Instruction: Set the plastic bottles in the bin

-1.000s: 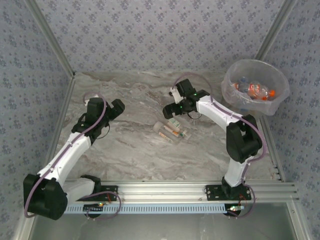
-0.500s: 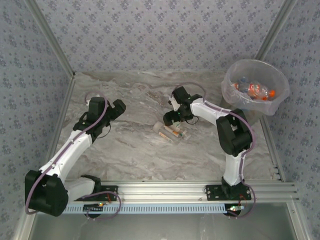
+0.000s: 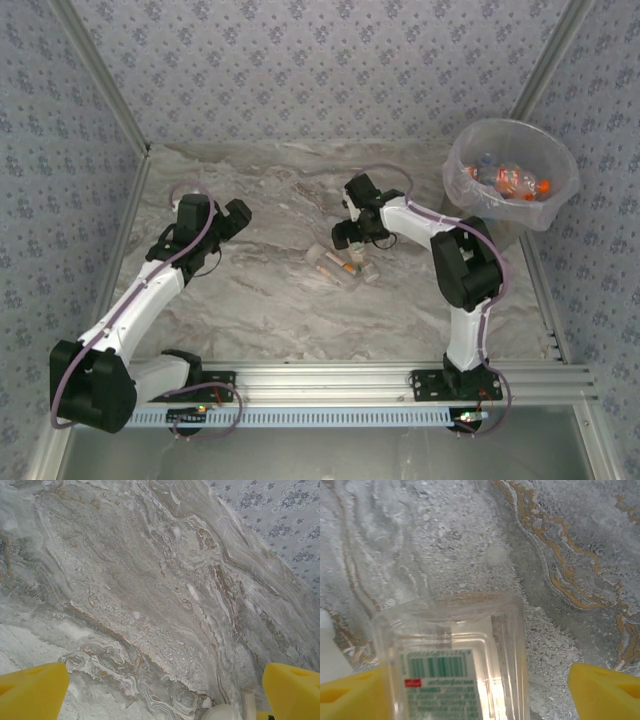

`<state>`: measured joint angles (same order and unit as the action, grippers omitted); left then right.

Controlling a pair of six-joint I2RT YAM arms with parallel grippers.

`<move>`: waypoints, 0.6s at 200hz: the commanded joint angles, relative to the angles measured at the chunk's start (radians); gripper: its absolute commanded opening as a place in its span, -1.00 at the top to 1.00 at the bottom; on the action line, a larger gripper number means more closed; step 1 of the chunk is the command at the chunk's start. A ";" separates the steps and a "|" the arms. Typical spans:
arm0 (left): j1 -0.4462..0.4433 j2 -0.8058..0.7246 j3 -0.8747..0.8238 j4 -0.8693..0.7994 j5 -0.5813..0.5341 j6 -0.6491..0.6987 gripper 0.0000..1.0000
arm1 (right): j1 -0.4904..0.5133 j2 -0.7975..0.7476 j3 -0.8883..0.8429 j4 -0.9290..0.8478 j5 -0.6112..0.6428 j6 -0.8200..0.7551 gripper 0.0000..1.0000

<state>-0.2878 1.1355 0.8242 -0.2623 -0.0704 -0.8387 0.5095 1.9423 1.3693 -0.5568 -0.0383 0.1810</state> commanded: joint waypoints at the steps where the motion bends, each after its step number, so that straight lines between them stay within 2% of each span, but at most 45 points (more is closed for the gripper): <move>1: 0.006 0.007 0.035 -0.006 0.012 -0.005 -0.99 | 0.009 0.045 -0.005 -0.013 0.037 0.046 -0.81; 27: 0.006 0.009 0.035 -0.007 0.012 -0.005 -0.99 | 0.015 0.059 -0.014 0.002 0.060 0.063 -0.74; 51: 0.006 0.012 0.039 -0.007 0.013 -0.005 -0.99 | 0.014 0.023 -0.030 0.014 0.129 0.083 -0.46; 82: 0.006 0.018 0.042 -0.005 0.019 -0.003 -0.99 | -0.006 -0.110 -0.073 0.061 0.164 0.065 -0.25; 120: 0.006 0.031 0.045 0.000 0.025 -0.005 -0.99 | -0.031 -0.306 -0.087 0.069 0.205 -0.021 -0.16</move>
<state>-0.2878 1.1549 0.8261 -0.2626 -0.0631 -0.8387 0.4953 1.7885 1.2758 -0.5144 0.1120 0.2199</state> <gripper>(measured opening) 0.994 0.592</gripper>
